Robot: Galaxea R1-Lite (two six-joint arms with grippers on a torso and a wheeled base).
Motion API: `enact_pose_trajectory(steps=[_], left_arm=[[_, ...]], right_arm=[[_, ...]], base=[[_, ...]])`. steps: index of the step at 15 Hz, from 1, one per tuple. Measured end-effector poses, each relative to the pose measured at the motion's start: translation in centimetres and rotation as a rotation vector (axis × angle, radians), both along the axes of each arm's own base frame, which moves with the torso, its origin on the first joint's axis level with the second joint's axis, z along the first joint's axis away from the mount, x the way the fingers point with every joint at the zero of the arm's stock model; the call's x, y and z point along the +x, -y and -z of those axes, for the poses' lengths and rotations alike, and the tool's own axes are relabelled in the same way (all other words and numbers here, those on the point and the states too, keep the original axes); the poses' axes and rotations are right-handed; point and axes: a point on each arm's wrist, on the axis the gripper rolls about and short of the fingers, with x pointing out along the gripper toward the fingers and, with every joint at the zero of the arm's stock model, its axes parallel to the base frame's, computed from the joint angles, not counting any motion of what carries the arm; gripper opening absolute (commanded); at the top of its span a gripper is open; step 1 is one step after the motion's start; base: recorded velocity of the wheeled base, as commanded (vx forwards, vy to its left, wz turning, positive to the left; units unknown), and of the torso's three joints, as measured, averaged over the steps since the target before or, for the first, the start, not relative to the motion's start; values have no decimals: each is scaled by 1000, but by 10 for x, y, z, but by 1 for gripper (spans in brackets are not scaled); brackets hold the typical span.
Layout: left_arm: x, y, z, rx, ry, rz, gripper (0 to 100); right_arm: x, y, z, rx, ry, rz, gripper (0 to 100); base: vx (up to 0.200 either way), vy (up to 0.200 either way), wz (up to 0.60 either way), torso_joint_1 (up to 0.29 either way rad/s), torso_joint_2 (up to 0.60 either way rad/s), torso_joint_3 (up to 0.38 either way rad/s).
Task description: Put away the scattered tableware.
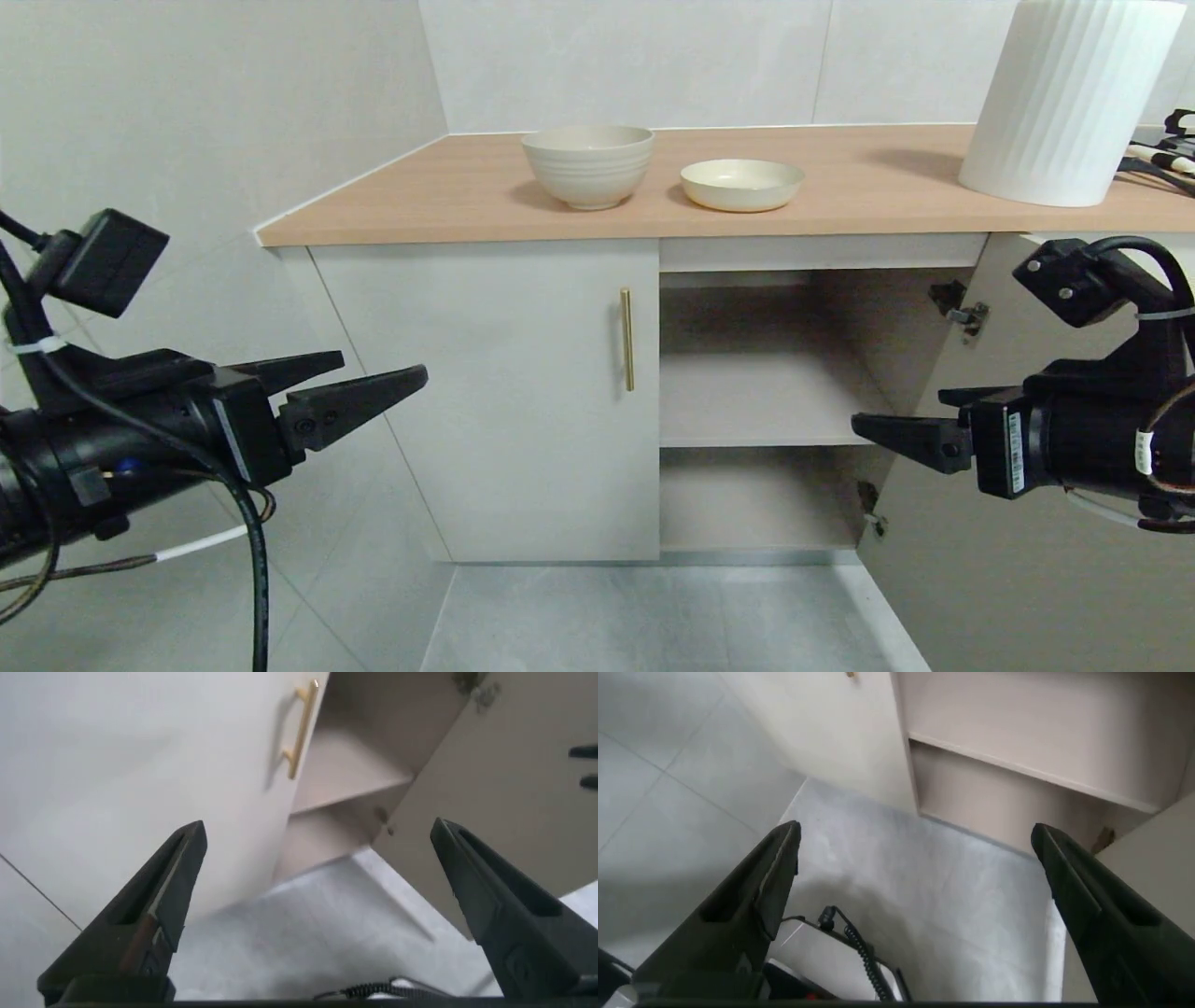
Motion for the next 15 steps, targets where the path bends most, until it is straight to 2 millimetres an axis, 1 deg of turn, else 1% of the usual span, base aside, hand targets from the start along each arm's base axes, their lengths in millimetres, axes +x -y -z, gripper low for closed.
enact_pose_trajectory(steps=[1,6,15], left_arm=[[0,0,-2,-2,7,3,100],[0,0,-5,-4,15,11,100],[2,1,-5,-5,14,10,100]], right_arm=[[0,0,0,0,1,1,100],[-3,2,-3,7,14,1,100],[-4,2,-2,5,10,-4,100]], base=[[0,0,0,0,0,0],[200,0,0,1,0,2],[200,0,0,3,5,1]])
